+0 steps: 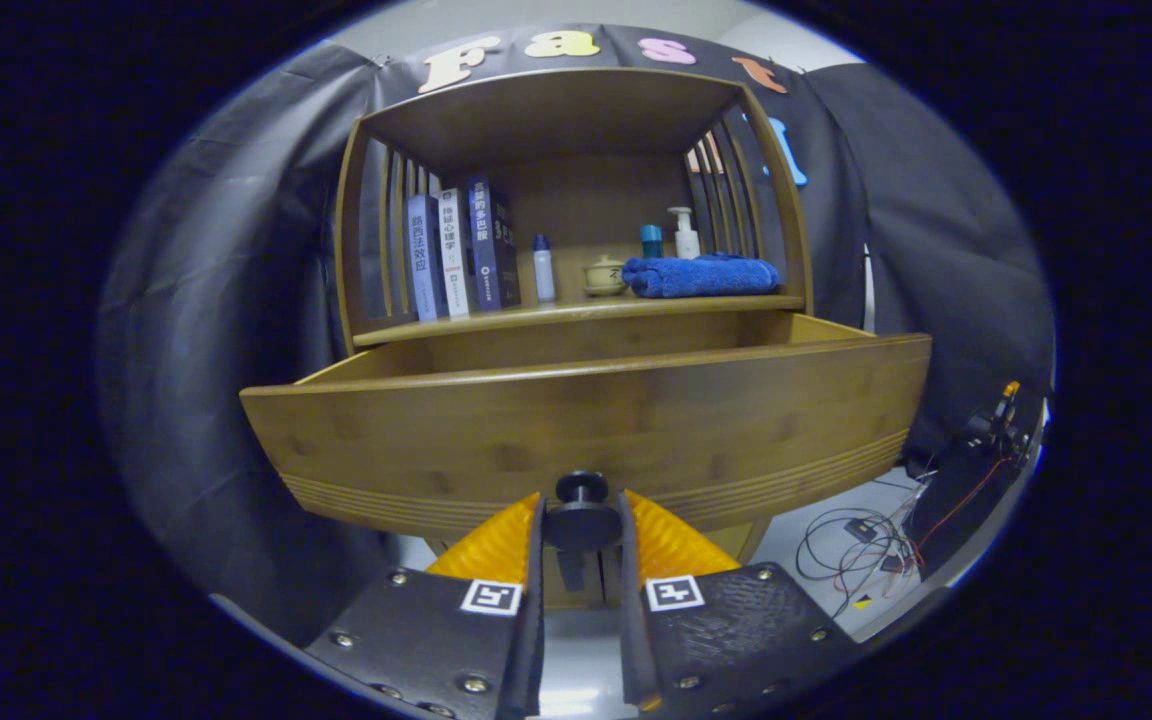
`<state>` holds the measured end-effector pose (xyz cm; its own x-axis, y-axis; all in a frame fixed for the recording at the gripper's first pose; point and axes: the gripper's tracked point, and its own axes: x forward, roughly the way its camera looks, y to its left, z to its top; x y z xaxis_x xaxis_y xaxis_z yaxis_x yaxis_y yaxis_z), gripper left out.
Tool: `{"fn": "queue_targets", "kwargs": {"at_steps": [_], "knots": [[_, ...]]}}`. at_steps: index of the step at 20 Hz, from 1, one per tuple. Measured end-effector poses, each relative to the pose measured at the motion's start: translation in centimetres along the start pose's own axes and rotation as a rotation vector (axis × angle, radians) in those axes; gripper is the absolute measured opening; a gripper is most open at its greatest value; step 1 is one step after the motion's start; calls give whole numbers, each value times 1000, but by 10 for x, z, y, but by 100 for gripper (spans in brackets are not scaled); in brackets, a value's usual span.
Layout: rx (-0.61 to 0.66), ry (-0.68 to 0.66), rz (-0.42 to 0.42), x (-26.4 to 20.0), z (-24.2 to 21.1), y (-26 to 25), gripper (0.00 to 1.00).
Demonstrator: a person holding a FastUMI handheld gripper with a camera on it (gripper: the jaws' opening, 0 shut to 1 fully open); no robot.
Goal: Pull open the drawer, take out the items inside it, and place them on the countertop above the cabinet.
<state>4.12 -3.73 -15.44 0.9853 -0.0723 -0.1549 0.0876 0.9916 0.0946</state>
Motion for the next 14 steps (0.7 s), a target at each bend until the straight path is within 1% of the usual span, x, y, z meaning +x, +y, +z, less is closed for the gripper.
{"fn": "queue_targets", "kwargs": {"at_steps": [2, 4, 7, 8, 9, 11, 14], "knots": [[10, -12, -18, 1, 1, 0, 31], [3, -12, -15, 1, 0, 1, 31], [-80, -15, 28, -4, -2, 1, 31], [-71, -6, 36, 4, -2, 0, 27], [-54, 5, 33, -1, -3, 0, 23], [-34, 22, 24, -12, -5, 2, 23], [-74, 16, 37, -26, -10, 4, 23]]}}
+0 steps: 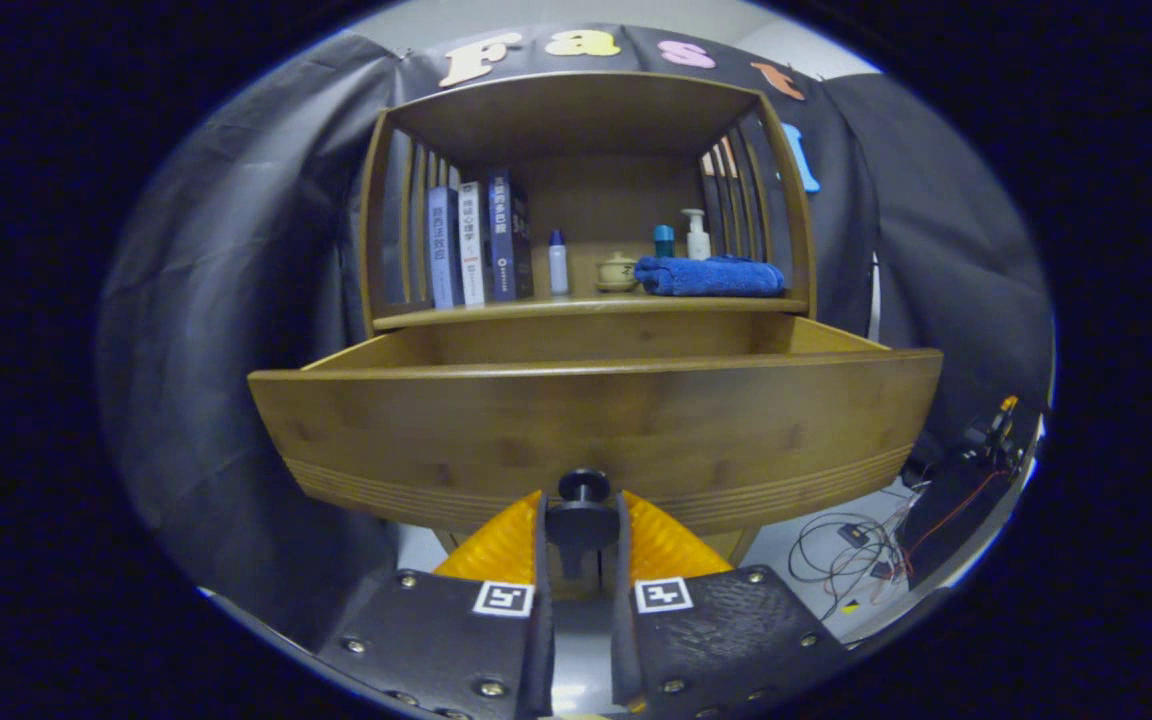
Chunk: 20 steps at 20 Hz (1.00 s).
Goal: Pull open the drawer, take out the items inside it, and place them on the countertop above the cabinet.
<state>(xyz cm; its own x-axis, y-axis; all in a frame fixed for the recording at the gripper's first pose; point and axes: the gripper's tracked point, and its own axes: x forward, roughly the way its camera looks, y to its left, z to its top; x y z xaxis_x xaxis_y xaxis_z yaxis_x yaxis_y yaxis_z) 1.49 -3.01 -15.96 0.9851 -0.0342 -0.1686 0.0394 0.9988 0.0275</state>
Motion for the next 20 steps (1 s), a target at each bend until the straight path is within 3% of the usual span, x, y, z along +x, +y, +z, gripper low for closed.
{"fn": "queue_targets", "kwargs": {"at_steps": [3, 10, 15, 20], "knots": [[64, 92, 21, 0, -6, -1, 23], [16, 48, -85, -31, 60, -21, 96], [-3, 1, -56, -33, 130, -9, 98], [-24, 52, 11, 16, 163, 0, 98]]}}
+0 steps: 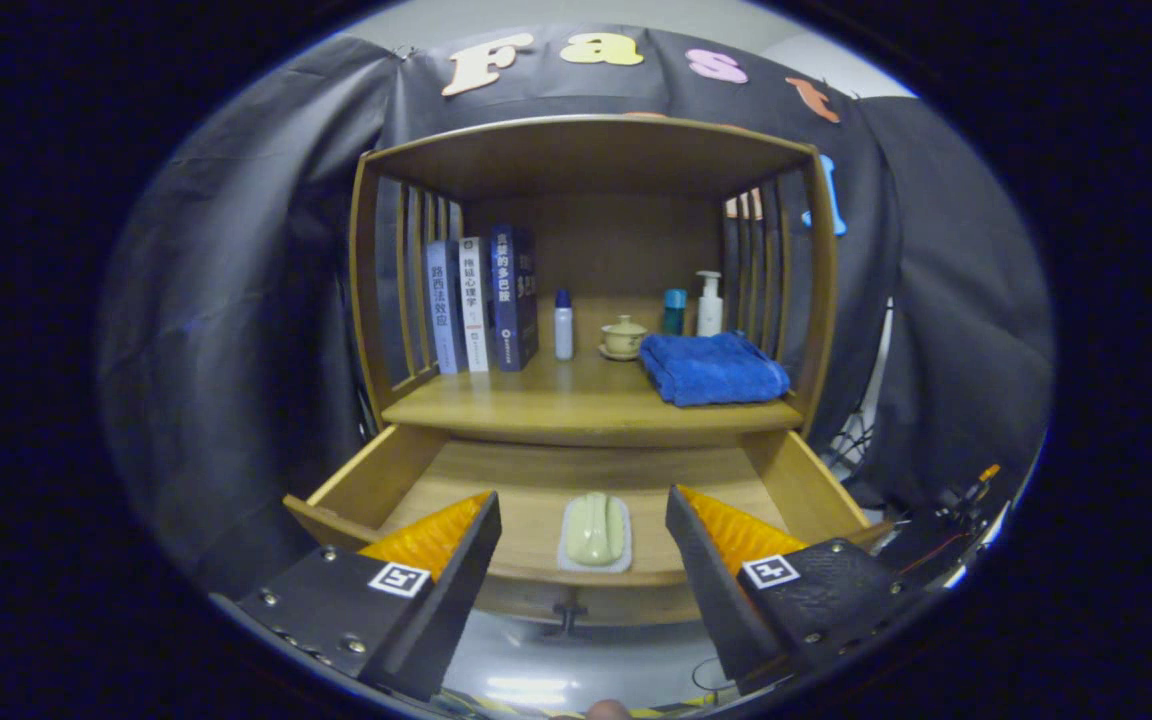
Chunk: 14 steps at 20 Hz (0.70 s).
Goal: Pull open the drawer, take out the items inside it, and place them on the countertop above the cabinet.
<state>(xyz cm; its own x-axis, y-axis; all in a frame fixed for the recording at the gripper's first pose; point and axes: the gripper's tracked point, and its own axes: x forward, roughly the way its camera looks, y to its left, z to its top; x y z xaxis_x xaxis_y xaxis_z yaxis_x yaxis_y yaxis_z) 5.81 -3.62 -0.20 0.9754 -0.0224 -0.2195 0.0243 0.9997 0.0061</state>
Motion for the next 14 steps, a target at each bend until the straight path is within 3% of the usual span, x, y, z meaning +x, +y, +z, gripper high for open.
{"fn": "queue_targets", "kwargs": {"at_steps": [6, 14], "knots": [[-26, 195, -27, 63, -14, -14, 98], [46, 535, 7, 111, -83, -6, 98]]}}
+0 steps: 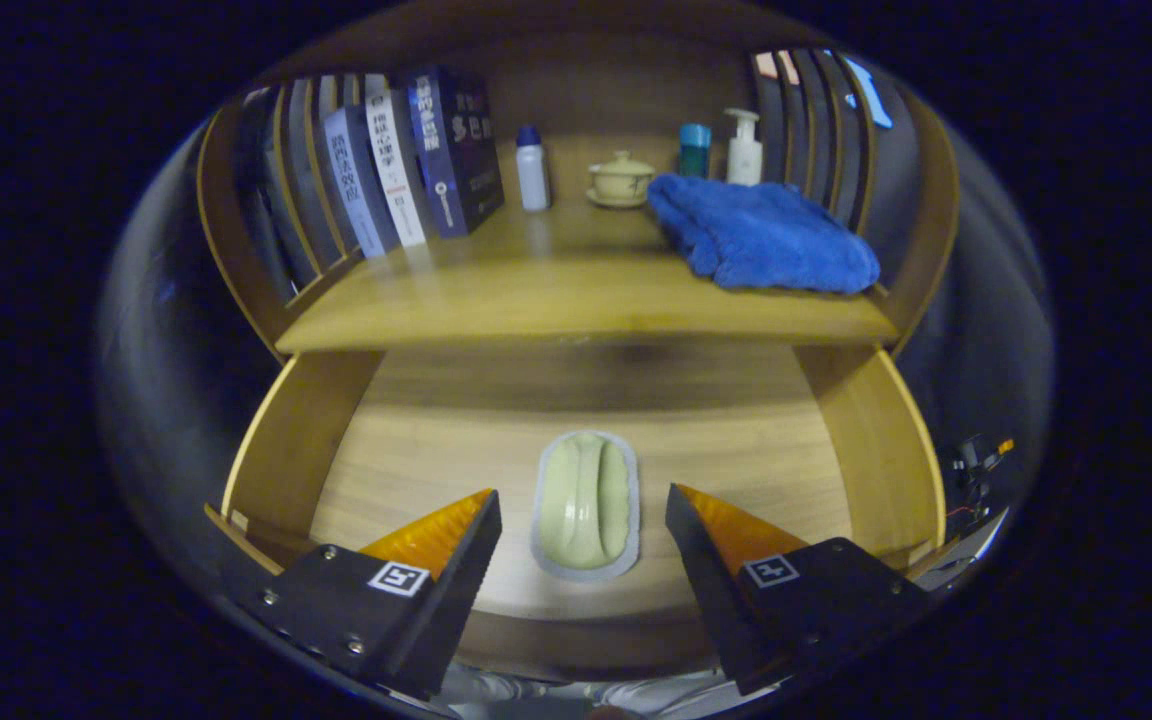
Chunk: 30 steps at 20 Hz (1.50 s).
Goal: Pull open the drawer, take out the items inside it, and place them on the countertop above the cabinet.
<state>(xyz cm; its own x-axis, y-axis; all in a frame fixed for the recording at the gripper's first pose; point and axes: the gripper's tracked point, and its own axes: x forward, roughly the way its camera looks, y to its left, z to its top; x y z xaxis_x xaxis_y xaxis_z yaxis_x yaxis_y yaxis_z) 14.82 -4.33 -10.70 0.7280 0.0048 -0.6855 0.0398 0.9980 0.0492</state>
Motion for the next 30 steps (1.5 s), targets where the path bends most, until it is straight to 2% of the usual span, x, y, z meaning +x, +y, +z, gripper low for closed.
{"fn": "queue_targets", "kwargs": {"at_steps": [1, 4, 6, 8, 10, 12, 18, 19, 24, 30], "knots": [[17, 24, 17, 4, -4, 4, 97], [13, 60, -53, 21, -11, -9, 94], [-12, 95, -101, 28, -18, -16, 70], [-61, 127, -86, 35, -27, -13, 45], [-67, 97, -82, 34, -25, -12, 21], [-75, 65, -79, 32, -22, -13, 20], [-90, -85, 23, 12, -2, 5, 20], [-90, -94, 18, 10, 0, 2, 14], [-82, -140, 74, -2, 3, 12, 14], [-85, -313, 129, -56, 46, 29, 14]]}}
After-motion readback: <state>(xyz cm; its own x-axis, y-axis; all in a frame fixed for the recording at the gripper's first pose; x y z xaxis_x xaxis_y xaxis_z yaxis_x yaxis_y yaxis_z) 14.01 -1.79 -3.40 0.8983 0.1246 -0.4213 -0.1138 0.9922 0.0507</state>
